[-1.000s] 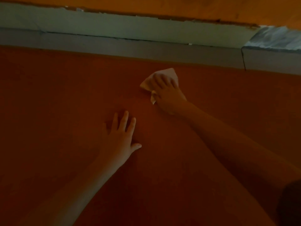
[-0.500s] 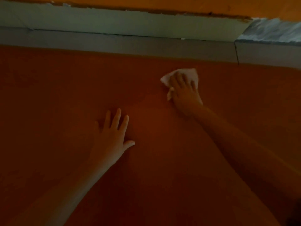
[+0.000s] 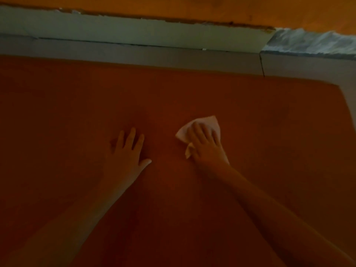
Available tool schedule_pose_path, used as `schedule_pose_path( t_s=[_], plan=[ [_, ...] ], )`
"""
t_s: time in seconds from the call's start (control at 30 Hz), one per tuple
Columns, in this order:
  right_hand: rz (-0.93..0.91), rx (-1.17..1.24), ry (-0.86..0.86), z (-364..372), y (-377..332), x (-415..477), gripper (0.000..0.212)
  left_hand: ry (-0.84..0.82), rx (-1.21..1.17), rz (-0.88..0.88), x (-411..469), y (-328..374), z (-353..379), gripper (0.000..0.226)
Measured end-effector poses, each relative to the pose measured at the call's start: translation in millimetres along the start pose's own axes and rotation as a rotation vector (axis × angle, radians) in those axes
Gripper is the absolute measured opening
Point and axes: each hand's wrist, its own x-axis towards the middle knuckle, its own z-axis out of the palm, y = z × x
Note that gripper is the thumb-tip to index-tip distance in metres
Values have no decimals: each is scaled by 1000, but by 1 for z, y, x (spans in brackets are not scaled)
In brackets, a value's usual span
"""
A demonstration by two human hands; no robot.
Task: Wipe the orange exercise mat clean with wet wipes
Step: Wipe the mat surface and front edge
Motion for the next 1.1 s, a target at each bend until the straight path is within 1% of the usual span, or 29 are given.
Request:
schedule_pose_path(
  t_s=[0.07, 0.1, 0.13, 0.2, 0.23, 0.27, 0.33, 0.4, 0.47, 0.57, 0.63, 0.67, 0.73, 0.83, 0.9, 0.97, 1.03, 1.07, 1.1],
  plan=[
    [-130, -38, 2, 9, 9, -18, 63, -27, -13, 4, -9, 2, 3, 76],
    [-152, -51, 11, 9, 20, -21, 63, -44, -16, 15, -14, 3, 5, 76],
    [-133, -57, 10, 8, 33, -24, 64, -64, -18, 28, -21, 4, 7, 76],
    [7, -10, 2, 2, 56, -31, 70, -111, -15, 52, -37, 8, 7, 77],
    [83, 24, 36, 0, 66, -35, 70, -134, -10, 61, -45, 10, 6, 77],
    [156, 46, 68, -1, 72, -39, 65, -156, -6, 66, -52, 12, 6, 77],
    [268, 77, 67, 0, 74, -45, 56, -195, -24, 62, -66, 19, 6, 76],
    [326, 85, 39, -1, 59, -50, 57, -227, -52, 53, -77, 25, 6, 76],
    [246, 24, -13, 1, 33, -59, 58, -248, -58, 47, -85, 30, 6, 76],
    [28, 38, -105, 11, 0, -97, 61, -311, -50, 61, -97, 39, 5, 76],
    [-63, 56, -134, 22, -3, -125, 66, -353, -45, 90, -107, 44, 6, 75],
    [-64, 69, -142, 24, 2, -136, 61, -365, -47, 103, -113, 47, 6, 75],
    [12, 97, -145, 27, 15, -151, 54, -378, -59, 121, -124, 51, 7, 75],
    [144, 59, -151, 28, 18, -169, 56, -369, -86, 138, -134, 50, 9, 72],
    [166, 98, -187, 29, 8, -180, 55, -358, -98, 149, -139, 47, 12, 70],
    [141, 147, -232, 22, -3, -193, 56, -346, -134, 143, -147, 46, 16, 68],
    [56, 219, -309, 18, -1, -209, 70, -355, -162, 134, -153, 45, 18, 67],
    [-9, 187, -357, 17, 4, -219, 70, -360, -159, 130, -157, 45, 19, 67],
    [-8, 175, -417, 14, 7, -228, 60, -362, -151, 124, -158, 44, 18, 67]
  ],
)
